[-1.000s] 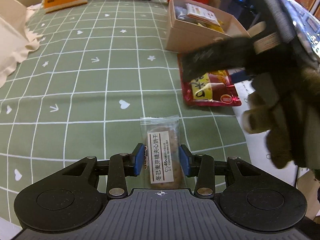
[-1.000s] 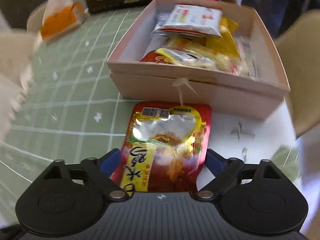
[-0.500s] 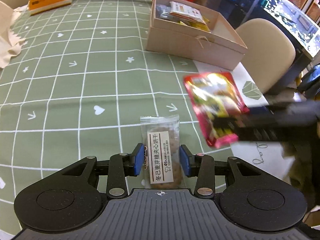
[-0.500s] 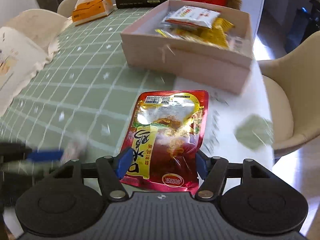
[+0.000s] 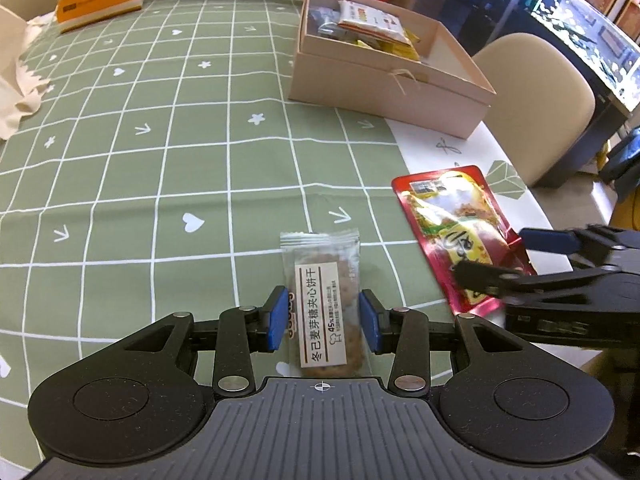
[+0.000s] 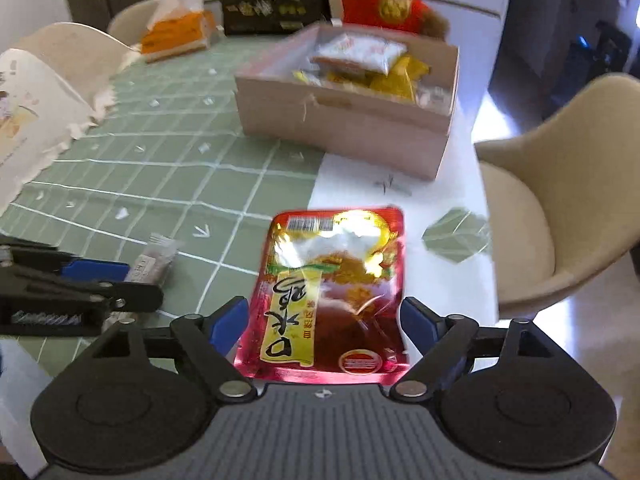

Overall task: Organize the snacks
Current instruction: 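Lift the red pouch with the right gripper and hold the cookie packet in the left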

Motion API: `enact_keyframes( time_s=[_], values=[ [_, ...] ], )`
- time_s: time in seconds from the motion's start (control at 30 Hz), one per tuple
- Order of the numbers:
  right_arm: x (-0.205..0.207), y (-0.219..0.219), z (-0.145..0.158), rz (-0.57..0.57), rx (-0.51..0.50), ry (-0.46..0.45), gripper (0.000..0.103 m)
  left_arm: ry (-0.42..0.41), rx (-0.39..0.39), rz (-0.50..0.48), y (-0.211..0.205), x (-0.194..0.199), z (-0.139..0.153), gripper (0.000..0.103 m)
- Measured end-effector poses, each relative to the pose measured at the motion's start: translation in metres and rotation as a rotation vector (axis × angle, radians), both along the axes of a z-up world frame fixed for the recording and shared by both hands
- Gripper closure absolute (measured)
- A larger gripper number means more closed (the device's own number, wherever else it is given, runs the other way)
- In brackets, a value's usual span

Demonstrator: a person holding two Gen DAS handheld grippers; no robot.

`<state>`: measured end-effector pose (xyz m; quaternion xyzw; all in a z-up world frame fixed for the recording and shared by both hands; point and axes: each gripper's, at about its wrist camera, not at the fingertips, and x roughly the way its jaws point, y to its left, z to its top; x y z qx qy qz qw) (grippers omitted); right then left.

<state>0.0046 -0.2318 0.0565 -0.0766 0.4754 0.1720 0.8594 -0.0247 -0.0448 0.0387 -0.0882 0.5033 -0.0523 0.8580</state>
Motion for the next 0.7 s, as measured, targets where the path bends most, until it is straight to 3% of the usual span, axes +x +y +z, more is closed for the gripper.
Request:
enact_keyframes(
  time_s=[0.07, 0.17, 0.37, 0.6, 0.7],
  values=[
    [0.004, 0.001, -0.009, -0.024, 0.013, 0.007, 0.007, -0.001, -0.005, -0.002, 0.001, 0.0, 0.0, 0.059],
    [0.003, 0.01, -0.014, -0.019, -0.014, -0.015, 0.001, -0.005, -0.01, -0.004, 0.002, -0.001, -0.001, 0.059],
    [-0.002, 0.011, -0.021, -0.003, 0.004, -0.109, 0.0, -0.017, 0.007, -0.013, -0.001, -0.003, 0.0, 0.058],
    [0.002, 0.013, -0.016, -0.003, -0.019, -0.044, 0.0, -0.026, 0.012, -0.011, -0.002, -0.006, 0.0, 0.058],
    [0.008, 0.015, -0.012, 0.073, -0.047, 0.024, 0.001, -0.031, 0.012, -0.011, -0.002, -0.007, 0.0, 0.058]
  ],
)
